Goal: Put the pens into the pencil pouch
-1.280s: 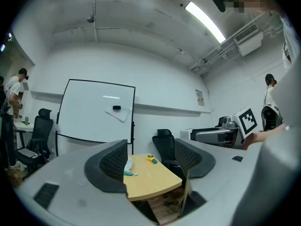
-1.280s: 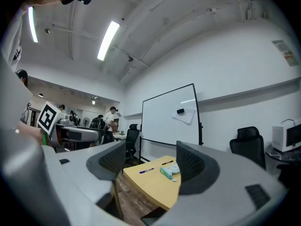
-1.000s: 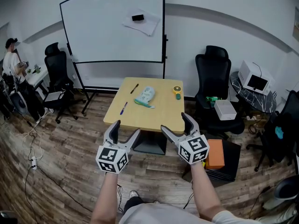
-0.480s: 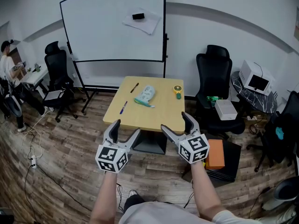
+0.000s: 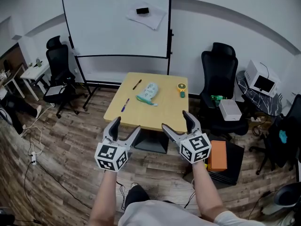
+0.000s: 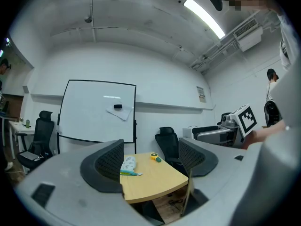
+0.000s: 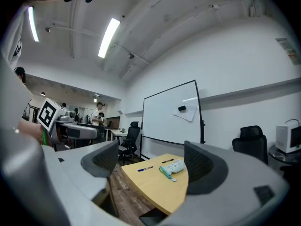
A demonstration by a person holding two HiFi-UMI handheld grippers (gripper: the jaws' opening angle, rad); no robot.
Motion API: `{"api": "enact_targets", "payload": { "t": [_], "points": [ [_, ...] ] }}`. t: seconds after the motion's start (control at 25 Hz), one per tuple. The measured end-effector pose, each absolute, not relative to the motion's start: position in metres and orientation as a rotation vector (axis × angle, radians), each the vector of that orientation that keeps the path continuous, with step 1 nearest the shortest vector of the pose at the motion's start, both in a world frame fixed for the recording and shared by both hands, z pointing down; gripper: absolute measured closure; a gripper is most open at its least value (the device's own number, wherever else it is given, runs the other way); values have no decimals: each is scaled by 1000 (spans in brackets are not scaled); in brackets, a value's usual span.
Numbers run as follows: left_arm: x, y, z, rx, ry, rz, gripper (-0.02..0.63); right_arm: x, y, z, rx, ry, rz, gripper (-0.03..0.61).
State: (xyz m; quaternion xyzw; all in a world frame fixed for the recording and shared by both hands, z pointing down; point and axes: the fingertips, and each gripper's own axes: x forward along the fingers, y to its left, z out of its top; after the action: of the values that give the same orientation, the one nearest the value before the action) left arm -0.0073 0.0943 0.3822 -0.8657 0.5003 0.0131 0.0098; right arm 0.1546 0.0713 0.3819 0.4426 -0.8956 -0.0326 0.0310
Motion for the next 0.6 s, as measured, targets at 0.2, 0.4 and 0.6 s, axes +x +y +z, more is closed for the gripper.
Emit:
{"api": "enact_targets", "payload": {
  "t": [0.2,0.4,0.6],
  "points": [
    [-13,72,384,-2705,1566,46,278,148,50,384,1350,-2752,-99,160],
    [-23,42,393,-2719,1562,41,278,139,20,390,1353,-2739,-88,161],
    [-42,-5,399,-2731,1548,38,278,123,-21,390,1366,-2731,-102,161]
  ]
}}
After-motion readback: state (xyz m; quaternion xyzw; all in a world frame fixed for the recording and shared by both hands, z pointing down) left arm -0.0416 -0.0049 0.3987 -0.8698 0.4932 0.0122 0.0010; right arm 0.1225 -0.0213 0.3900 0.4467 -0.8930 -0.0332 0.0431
